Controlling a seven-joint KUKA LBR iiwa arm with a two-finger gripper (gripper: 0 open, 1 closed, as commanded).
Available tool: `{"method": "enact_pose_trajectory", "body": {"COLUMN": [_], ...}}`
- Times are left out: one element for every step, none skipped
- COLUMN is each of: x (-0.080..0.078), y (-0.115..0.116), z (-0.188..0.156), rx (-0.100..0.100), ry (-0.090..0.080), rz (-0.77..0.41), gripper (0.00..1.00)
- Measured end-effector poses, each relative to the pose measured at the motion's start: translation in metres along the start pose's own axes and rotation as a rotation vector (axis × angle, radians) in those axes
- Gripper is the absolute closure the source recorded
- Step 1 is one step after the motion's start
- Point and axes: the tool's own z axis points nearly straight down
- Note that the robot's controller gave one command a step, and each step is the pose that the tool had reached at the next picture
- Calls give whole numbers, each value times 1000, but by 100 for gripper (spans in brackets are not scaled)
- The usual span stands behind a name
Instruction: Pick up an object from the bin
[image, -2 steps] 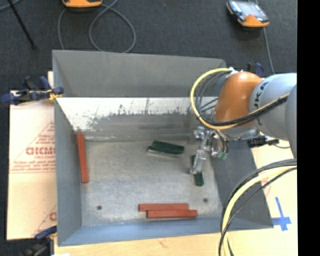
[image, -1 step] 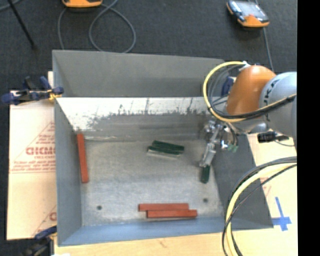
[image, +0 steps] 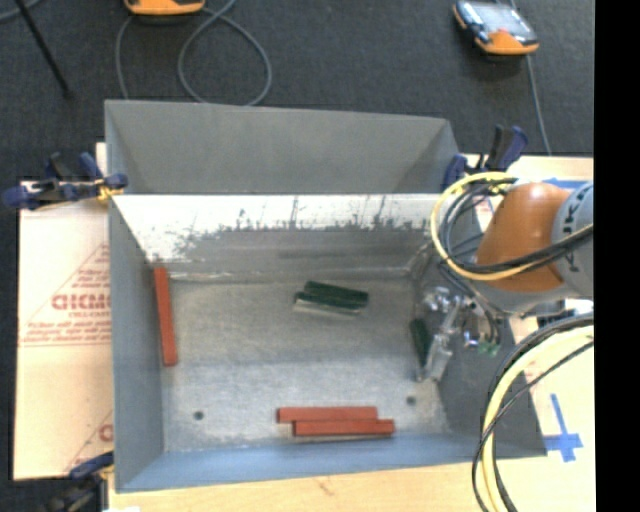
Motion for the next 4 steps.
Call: {"method": "enact_pose_trajectory", "body": {"x": [-3, 57, 53, 52], "y": [3, 3, 9, 30], "z": [0, -87, -103, -79], "rx": [-2, -3, -4, -4], "ry": [-5, -8, -7, -1], "rz": [-4, 13, 266, 389], "gripper": [100, 100, 100, 100]}}
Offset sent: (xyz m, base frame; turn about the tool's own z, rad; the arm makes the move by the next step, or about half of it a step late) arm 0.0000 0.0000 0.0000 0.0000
